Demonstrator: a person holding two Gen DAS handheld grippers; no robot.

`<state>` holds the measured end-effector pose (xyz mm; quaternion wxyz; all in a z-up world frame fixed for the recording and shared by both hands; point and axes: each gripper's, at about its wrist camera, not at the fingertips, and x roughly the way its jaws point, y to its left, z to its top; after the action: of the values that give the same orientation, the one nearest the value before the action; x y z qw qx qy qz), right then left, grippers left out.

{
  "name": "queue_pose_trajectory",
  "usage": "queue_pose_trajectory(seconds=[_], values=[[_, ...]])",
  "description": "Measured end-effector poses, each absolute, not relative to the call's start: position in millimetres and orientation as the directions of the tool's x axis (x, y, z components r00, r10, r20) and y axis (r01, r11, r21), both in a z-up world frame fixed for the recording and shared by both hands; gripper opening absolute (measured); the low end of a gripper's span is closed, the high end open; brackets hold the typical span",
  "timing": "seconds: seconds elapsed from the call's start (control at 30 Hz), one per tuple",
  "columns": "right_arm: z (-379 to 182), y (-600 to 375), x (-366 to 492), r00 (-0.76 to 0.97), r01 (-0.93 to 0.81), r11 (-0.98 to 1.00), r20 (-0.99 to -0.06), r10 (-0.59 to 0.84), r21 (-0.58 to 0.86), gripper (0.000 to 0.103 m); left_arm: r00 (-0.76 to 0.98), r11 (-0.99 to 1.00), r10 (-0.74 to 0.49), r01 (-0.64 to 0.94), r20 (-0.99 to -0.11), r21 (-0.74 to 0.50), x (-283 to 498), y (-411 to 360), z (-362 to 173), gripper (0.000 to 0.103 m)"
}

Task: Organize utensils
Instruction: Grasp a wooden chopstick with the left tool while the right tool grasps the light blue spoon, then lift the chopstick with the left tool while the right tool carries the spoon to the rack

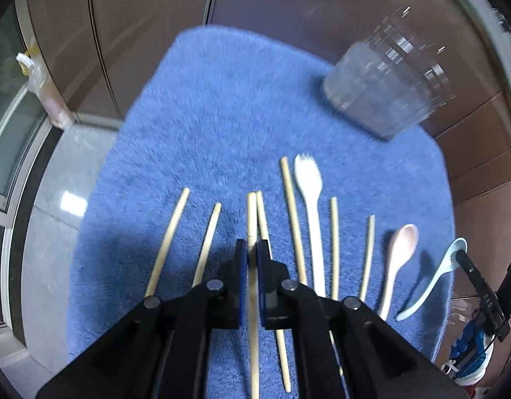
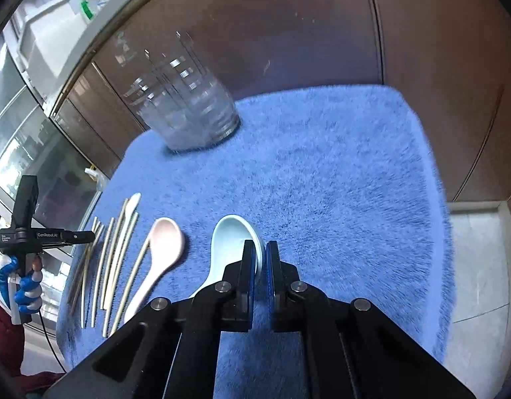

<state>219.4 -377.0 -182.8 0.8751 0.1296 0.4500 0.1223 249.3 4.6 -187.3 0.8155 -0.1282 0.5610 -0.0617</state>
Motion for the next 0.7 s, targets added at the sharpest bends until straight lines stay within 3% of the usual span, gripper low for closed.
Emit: queue_pose_trajectory(seconds=[0.47,0.7], values=[[-93,-344,149,0.724,-0.107,0.977,-0.659,0.203,0.184,0.006,0.627,0.927,-0.328,0.071,-0.706,-0.368,191,25,-83,0.005],[-37,-329,169,0.803,-0.082,0.987,-0.577,0.149,0.142,0.006,0.739,0.926,-0.325,0.121,-0.589,-0.358,205,16,-20,0.005]])
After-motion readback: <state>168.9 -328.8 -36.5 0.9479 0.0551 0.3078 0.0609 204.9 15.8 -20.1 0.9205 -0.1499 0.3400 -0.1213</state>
